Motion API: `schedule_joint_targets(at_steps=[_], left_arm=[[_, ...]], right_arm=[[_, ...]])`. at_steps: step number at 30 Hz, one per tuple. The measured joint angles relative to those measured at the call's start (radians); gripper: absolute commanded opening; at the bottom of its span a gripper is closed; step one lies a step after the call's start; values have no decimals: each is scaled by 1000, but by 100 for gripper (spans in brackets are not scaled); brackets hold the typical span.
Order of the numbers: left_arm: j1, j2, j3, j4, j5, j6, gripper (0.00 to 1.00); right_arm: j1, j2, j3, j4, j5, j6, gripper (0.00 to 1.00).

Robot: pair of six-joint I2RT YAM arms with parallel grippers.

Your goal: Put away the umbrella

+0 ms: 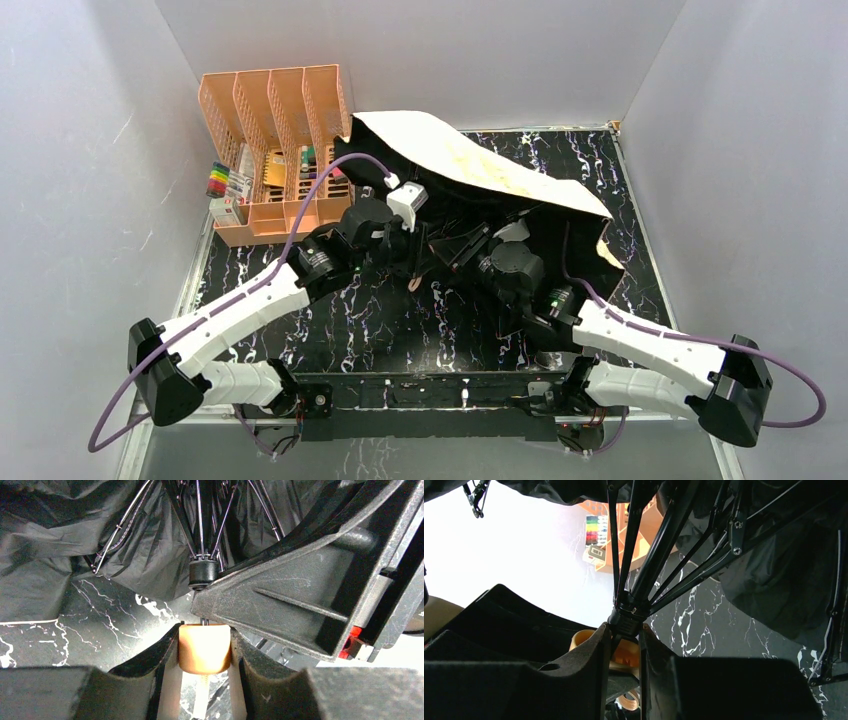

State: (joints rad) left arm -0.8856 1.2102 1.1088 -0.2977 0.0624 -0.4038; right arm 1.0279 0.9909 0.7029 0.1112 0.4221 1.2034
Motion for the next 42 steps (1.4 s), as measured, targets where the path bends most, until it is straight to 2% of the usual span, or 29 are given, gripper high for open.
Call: schedule_joint_targets(at_steps=[9, 15, 21, 27, 30, 35, 42], left_arm=[[-1, 10, 35, -6, -5, 4, 0], [-20, -5, 159, -116, -75, -25, 0], [-151, -4, 351, -259, -306, -71, 0], [-349, 87, 581, -474, -611, -143, 0], [-430, 142, 649, -558, -725, -190, 0], [-469, 164, 597, -566, -770, -252, 0], [-436, 116, 216, -299, -707, -265, 0]], right_arm=[[0, -14, 17, -11, 23, -1, 0], [-8, 32, 180, -93, -16, -66, 0], [-7, 51, 393, -238, -93, -137, 0], [-7, 33, 459, -294, -190, -105, 0], [-7, 12, 458, -336, -218, -76, 0], [-6, -45, 388, -377, -202, -40, 0], [-49, -64, 178, -405, -194, -5, 0]])
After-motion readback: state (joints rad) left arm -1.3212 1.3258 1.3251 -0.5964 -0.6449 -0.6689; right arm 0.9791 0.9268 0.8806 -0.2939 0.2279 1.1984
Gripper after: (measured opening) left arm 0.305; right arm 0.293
